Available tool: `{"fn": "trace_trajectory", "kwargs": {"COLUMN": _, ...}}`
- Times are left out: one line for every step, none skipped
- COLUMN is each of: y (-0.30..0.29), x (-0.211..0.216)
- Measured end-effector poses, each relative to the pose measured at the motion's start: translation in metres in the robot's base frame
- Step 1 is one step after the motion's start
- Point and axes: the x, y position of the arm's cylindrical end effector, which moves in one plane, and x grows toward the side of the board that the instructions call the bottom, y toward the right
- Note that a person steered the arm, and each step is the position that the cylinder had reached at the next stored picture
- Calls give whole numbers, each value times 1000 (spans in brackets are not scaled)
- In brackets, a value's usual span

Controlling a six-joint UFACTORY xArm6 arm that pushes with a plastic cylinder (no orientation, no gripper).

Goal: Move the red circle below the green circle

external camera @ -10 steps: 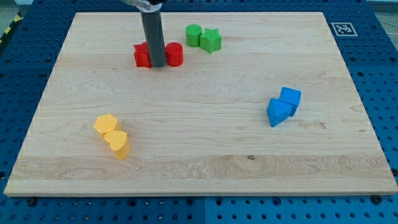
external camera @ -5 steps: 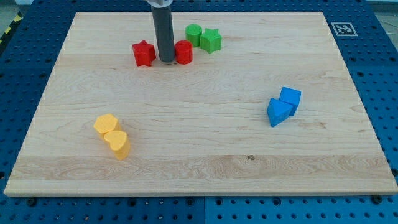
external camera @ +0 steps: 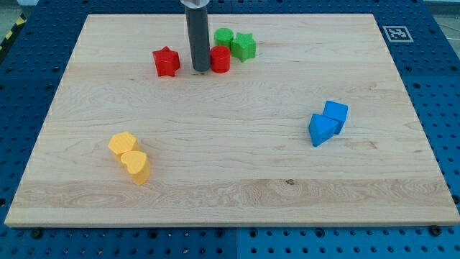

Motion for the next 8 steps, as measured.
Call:
{"fn": "trace_trajectory", "kwargs": {"y": 0, "x": 0}}
{"fn": "trace_trajectory", "kwargs": {"y": 5, "x": 0}}
{"fn": "trace_trajectory", "kwargs": {"y": 7, "x": 0}}
{"fn": "trace_trajectory", "kwargs": {"y": 9, "x": 0}}
{"fn": "trace_trajectory", "kwargs": {"y": 10, "x": 0}}
{"fn": "trace_trajectory", "kwargs": {"y": 12, "x": 0}}
{"fn": "trace_trajectory", "kwargs": {"y": 14, "x": 0}}
{"fn": "trace_trajectory", "kwargs": {"y": 14, "x": 0}}
